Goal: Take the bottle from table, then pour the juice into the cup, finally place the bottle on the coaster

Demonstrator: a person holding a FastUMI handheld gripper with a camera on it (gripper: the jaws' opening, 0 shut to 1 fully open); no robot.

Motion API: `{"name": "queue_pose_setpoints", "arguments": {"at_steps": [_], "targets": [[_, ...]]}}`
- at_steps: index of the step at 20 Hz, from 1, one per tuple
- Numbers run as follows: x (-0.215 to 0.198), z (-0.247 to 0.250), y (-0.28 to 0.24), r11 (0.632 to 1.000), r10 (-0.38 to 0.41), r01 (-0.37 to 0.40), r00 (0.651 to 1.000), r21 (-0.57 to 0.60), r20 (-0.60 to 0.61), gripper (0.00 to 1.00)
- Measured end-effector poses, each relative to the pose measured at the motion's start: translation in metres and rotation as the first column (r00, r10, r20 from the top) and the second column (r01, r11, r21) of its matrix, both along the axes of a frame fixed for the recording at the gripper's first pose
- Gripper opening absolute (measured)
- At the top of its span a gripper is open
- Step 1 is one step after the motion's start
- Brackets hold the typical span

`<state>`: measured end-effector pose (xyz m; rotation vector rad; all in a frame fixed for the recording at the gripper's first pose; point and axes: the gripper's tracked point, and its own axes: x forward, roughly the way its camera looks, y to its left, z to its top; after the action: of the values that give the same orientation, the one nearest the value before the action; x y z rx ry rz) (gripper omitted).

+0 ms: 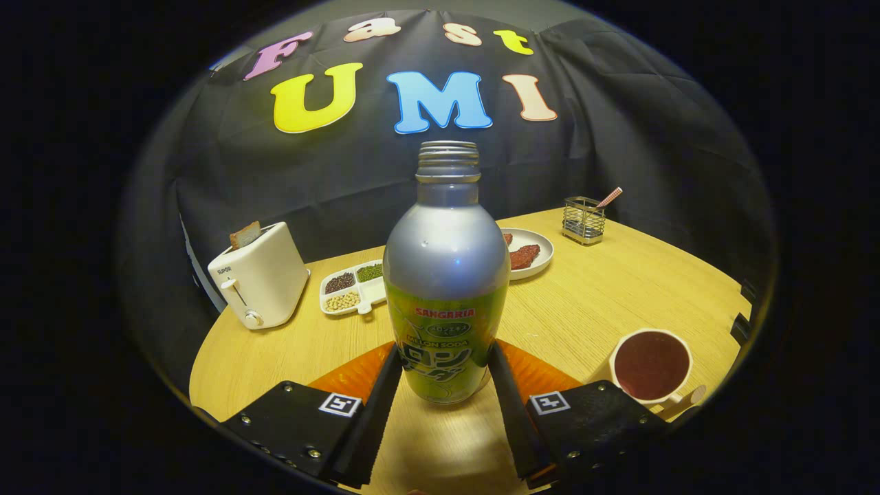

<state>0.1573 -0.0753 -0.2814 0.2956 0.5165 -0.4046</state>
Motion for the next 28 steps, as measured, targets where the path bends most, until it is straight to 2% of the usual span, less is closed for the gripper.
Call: {"name": "queue_pose_setpoints", "arguments": {"at_steps": [6,15,23,26,28], "targets": [[0.02,-0.009,-0.009,1.0,0.002,-0.002,1.0,-0.014,-0.001,0.74],[0.037,-0.024,-0.005,0.997,0.06,-0.06,0.998,-0.052,-0.01,0.76],[0.036,-0.039,0.001,0.991,0.088,-0.093,0.994,-0.096,-0.057,0.78],[0.033,-0.043,0.002,0.991,0.084,-0.093,0.993,-0.101,-0.082,0.8],[0.026,-0.041,0.0,0.987,0.077,-0.091,0.992,-0.135,-0.103,0.89]]}}
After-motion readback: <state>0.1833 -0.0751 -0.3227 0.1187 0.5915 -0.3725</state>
